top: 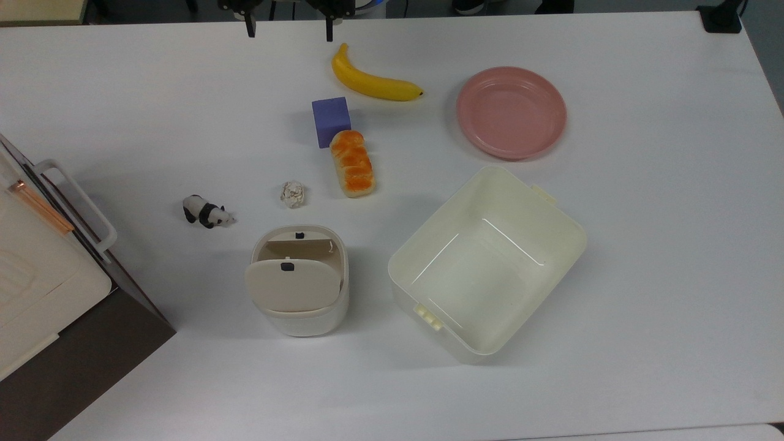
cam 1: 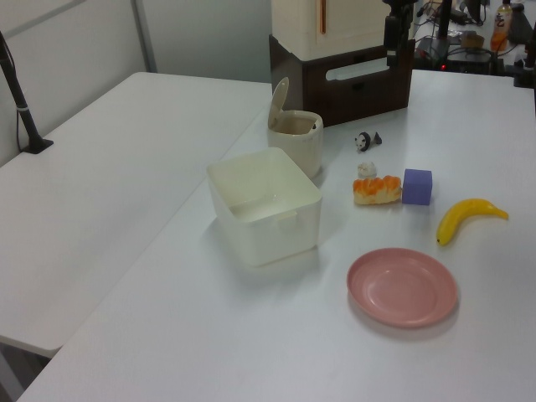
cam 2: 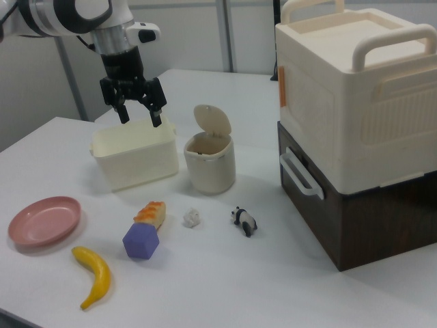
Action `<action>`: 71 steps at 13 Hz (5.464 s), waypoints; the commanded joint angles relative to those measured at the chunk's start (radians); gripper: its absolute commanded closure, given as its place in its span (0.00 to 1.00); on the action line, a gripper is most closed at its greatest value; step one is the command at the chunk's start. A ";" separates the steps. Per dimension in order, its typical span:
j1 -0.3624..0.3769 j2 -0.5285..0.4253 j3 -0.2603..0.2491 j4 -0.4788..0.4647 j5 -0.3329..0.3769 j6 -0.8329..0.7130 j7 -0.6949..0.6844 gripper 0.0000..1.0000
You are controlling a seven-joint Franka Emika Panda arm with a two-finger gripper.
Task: Grab it up and put it in the trash
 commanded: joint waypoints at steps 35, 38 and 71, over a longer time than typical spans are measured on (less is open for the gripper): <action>-0.087 0.105 0.002 -0.282 0.040 0.377 -0.156 0.00; -0.121 0.145 0.002 -0.291 0.008 0.419 -0.218 0.00; -0.075 0.301 0.010 -0.077 -0.053 0.542 -0.065 0.73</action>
